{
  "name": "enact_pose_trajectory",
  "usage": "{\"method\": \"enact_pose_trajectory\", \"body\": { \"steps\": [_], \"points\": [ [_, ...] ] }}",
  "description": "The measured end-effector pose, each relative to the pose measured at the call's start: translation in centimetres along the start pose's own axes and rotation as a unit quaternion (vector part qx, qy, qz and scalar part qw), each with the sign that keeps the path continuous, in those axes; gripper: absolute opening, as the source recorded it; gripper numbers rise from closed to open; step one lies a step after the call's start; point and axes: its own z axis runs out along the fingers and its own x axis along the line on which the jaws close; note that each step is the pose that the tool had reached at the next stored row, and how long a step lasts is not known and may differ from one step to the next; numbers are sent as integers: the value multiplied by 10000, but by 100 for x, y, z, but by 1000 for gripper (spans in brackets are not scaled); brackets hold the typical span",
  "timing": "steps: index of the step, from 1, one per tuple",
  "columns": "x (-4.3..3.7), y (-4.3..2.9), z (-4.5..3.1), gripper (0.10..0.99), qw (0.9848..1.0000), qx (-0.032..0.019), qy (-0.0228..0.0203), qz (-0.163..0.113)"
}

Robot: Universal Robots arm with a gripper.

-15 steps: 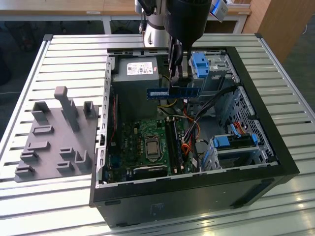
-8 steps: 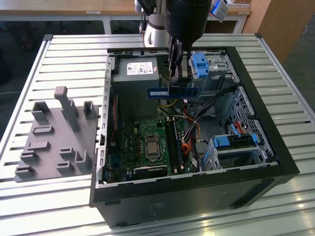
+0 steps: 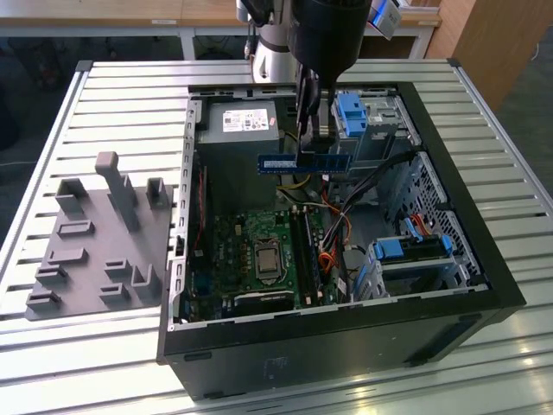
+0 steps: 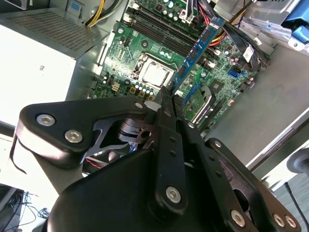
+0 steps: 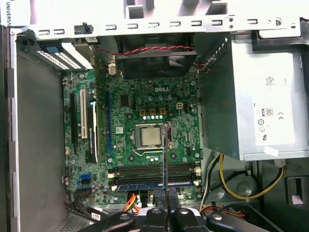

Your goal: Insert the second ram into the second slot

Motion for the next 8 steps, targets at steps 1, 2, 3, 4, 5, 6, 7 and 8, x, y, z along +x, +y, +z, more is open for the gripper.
{"method": "enact_pose_trajectory", "body": {
  "steps": [1, 2, 3, 4, 5, 6, 7, 8],
  "points": [
    [0, 0, 0, 129, 10000, 0, 0, 7],
    [0, 0, 0, 129, 10000, 0, 0, 13],
    [0, 0, 0, 129, 10000, 0, -1, 20],
    [0, 0, 0, 129, 10000, 0, -1, 26],
    [0, 0, 0, 129, 10000, 0, -1, 31],
    [0, 0, 0, 129, 10000, 1, -1, 37],
    [0, 0, 0, 129, 10000, 1, -2, 43],
    [0, 0, 0, 129, 10000, 1, -2, 50]
  ]
}}
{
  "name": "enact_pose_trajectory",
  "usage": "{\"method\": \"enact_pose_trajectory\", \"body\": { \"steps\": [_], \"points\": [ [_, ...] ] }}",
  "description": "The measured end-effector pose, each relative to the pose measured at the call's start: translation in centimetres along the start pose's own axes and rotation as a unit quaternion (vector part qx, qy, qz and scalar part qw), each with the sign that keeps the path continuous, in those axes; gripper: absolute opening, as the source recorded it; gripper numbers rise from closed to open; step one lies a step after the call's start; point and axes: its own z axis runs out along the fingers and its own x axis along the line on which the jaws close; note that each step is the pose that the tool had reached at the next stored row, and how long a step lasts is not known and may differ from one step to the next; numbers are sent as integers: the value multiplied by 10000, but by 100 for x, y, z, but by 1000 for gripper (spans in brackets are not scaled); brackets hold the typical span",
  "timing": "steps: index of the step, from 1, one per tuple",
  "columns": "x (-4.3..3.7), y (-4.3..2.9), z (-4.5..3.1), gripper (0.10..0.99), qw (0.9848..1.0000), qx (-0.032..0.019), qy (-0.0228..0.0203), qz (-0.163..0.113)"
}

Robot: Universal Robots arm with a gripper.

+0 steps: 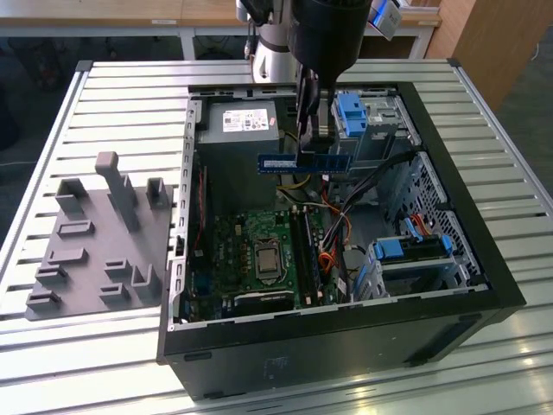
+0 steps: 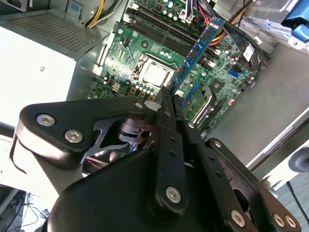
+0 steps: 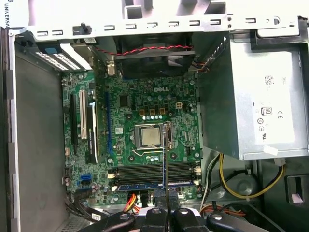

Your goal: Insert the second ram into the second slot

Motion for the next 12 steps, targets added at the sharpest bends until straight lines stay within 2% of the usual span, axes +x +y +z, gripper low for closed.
{"method": "enact_pose_trajectory", "body": {
  "steps": [12],
  "points": [
    [0, 0, 0, 129, 9999, 2, -4, 102]
  ]
}}
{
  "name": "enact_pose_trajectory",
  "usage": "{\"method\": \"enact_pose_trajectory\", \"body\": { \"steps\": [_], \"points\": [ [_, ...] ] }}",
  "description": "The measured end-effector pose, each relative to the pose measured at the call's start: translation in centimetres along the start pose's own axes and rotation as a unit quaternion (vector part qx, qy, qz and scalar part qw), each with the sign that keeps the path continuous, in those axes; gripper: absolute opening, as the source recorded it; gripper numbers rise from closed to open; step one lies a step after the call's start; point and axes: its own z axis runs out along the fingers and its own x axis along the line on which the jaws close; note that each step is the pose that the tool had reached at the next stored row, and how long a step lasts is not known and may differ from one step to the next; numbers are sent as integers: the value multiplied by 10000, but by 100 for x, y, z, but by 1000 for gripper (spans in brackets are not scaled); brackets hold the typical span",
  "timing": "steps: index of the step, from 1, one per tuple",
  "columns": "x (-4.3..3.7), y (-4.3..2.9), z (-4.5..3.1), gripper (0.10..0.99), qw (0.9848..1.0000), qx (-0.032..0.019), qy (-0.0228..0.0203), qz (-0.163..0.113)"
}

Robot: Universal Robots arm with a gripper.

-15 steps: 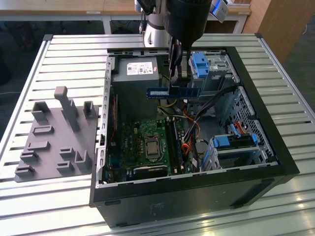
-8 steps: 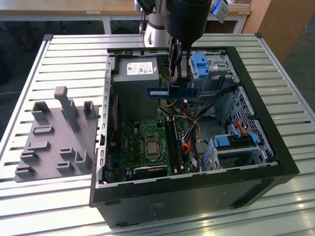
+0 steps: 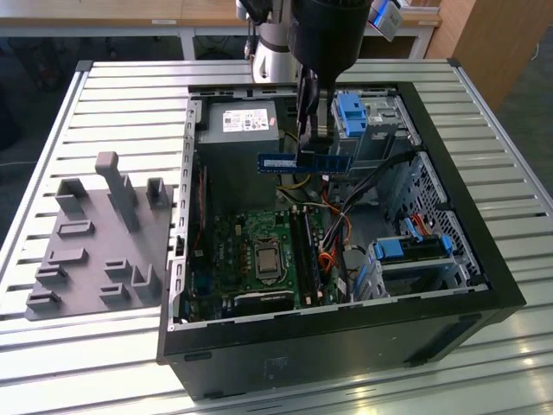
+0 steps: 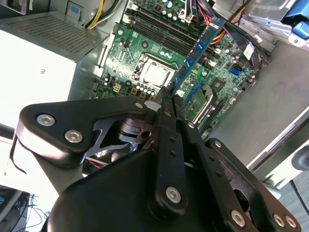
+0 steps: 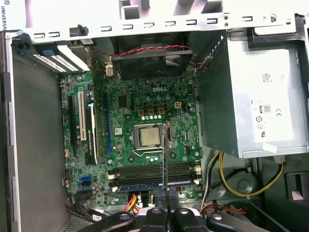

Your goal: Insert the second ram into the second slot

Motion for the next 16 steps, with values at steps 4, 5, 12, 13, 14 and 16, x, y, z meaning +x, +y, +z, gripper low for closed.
{"method": "enact_pose_trajectory", "body": {
  "steps": [4, 5, 12, 13, 14, 16],
  "points": [
    [0, 0, 0, 129, 10000, 1, -2, 44],
    [0, 0, 0, 129, 10000, 1, -2, 54],
    [0, 0, 0, 129, 9999, 2, -5, 123],
    [0, 0, 0, 129, 9999, 2, -5, 134],
    [0, 0, 0, 129, 9999, 2, -5, 147],
    [0, 0, 0, 129, 9998, 3, -7, 188]
  ]
}}
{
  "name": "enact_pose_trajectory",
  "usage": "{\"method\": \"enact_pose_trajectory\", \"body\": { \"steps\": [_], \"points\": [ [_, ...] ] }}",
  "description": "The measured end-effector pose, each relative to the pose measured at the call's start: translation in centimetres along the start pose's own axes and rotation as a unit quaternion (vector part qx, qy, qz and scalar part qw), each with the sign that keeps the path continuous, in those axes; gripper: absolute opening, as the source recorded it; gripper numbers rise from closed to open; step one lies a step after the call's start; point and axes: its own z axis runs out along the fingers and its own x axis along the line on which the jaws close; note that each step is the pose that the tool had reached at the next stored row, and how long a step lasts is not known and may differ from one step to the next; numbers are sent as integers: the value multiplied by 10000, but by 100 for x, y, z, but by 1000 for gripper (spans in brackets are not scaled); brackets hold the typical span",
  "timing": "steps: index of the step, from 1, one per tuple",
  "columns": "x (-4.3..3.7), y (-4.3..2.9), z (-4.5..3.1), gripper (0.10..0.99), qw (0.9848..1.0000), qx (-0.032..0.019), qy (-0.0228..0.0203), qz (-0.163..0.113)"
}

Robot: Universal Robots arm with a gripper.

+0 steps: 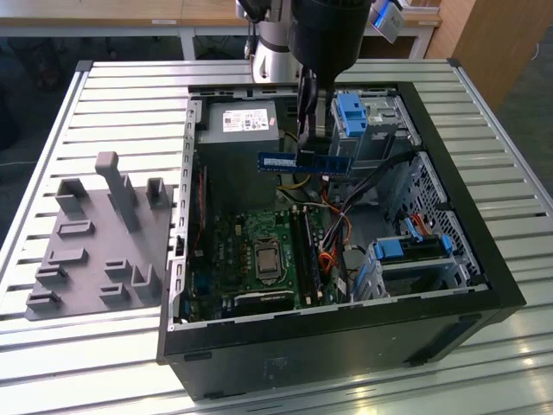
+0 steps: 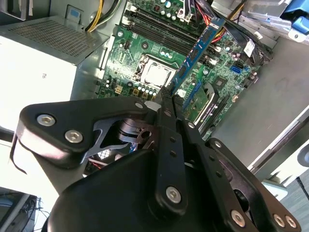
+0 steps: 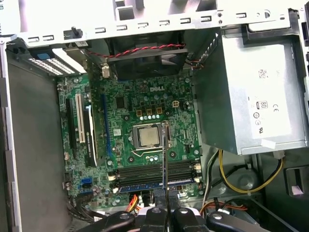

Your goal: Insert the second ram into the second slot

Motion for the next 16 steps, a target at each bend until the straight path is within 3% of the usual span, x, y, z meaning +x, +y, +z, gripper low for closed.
{"method": "enact_pose_trajectory", "body": {
  "steps": [16],
  "points": [
    [0, 0, 0, 129, 9993, 6, -14, 383]
  ]
}}
